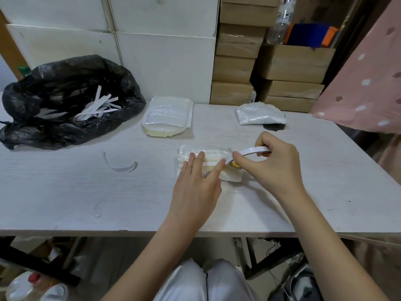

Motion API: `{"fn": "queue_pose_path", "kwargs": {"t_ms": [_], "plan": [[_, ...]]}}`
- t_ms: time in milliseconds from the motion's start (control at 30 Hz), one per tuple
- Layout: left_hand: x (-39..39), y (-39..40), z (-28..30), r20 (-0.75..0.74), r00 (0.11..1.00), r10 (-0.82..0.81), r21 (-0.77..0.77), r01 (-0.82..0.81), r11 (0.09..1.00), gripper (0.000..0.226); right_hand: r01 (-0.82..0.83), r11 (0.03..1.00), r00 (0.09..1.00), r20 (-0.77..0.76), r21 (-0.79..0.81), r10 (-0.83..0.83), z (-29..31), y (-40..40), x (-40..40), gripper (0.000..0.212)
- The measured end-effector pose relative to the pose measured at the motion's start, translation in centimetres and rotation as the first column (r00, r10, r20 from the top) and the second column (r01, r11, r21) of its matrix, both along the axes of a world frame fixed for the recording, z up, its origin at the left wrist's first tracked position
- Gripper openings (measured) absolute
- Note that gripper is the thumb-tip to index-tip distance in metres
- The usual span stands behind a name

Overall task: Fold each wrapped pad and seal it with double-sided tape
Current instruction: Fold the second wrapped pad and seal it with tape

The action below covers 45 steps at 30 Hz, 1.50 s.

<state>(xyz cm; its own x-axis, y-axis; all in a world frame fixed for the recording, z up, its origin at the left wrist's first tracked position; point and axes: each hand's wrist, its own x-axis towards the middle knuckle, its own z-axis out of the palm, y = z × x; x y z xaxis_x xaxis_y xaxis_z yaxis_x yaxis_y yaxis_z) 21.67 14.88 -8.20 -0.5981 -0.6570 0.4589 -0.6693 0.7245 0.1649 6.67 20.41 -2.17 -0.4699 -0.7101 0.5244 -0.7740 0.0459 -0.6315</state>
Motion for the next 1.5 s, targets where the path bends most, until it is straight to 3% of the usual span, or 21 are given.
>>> {"fn": "queue_pose_path", "kwargs": {"t_ms": [100, 300, 367, 467, 567, 867, 1000, 1167, 1300, 1400, 1500], "plan": [[0.1, 0.1, 0.3, -0.007, 1.000, 0.008, 0.036, -0.007, 0.999, 0.044, 0.064, 0.997, 0.979, -0.196, 0.035, -0.056, 0.9, -0.2, 0.2, 0.049], [0.1, 0.2, 0.7, 0.018, 1.000, 0.016, 0.087, -0.017, 0.996, 0.046, 0.074, 0.996, 0.931, -0.361, 0.046, -0.052, 1.5, -1.0, -0.1, 0.049], [0.0, 0.1, 0.6, 0.053, 0.998, 0.017, 0.072, -0.021, 0.997, 0.046, 0.055, 0.997, 0.877, -0.481, 0.062, -0.018, 2.0, -1.5, -0.5, 0.046], [-0.1, 0.1, 0.4, 0.089, 0.996, 0.029, 0.052, -0.033, 0.998, 0.046, 0.123, 0.963, 0.805, -0.592, 0.241, 0.046, 4.0, -1.8, -1.4, 0.044], [-0.3, 0.3, 0.6, 0.099, 0.995, 0.033, 0.057, -0.039, 0.998, 0.048, 0.127, 0.940, 0.765, -0.635, 0.315, 0.109, 4.4, -1.7, -2.2, 0.050], [0.1, 0.3, 0.7, 0.010, 0.999, 0.035, 0.052, -0.036, 0.998, 0.048, 0.184, 0.917, 0.817, -0.573, 0.355, 0.058, 0.9, -0.1, -3.2, 0.054], [0.7, 0.3, 1.2, -0.001, 0.999, 0.039, 0.077, -0.038, 0.996, 0.049, 0.194, 0.941, 0.827, -0.562, 0.276, -0.006, -1.0, 0.1, -3.6, 0.055], [0.6, 0.1, 1.7, 0.110, 0.993, -0.048, -0.010, 0.049, 0.999, 0.052, 0.191, 0.949, 0.828, -0.560, 0.251, -0.018, -1.7, 1.0, -3.4, 0.045], [0.0, -0.4, 2.1, 0.218, 0.976, -0.029, -0.032, 0.037, 0.999, 0.042, 0.105, 0.933, 0.908, -0.416, 0.343, 0.050, -1.2, 1.5, -2.6, 0.021], [-0.3, -0.4, 1.5, 0.291, 0.956, -0.017, -0.073, 0.040, 0.997, 0.040, 0.059, 0.889, 0.930, -0.348, 0.455, 0.116, -1.7, 1.5, -3.0, 0.016], [-0.6, -0.3, 1.3, 0.296, 0.955, -0.008, -0.076, 0.032, 0.997, 0.043, -0.027, 0.890, 0.962, -0.230, 0.455, 0.146, -2.6, 1.1, -3.1, 0.012]]}}
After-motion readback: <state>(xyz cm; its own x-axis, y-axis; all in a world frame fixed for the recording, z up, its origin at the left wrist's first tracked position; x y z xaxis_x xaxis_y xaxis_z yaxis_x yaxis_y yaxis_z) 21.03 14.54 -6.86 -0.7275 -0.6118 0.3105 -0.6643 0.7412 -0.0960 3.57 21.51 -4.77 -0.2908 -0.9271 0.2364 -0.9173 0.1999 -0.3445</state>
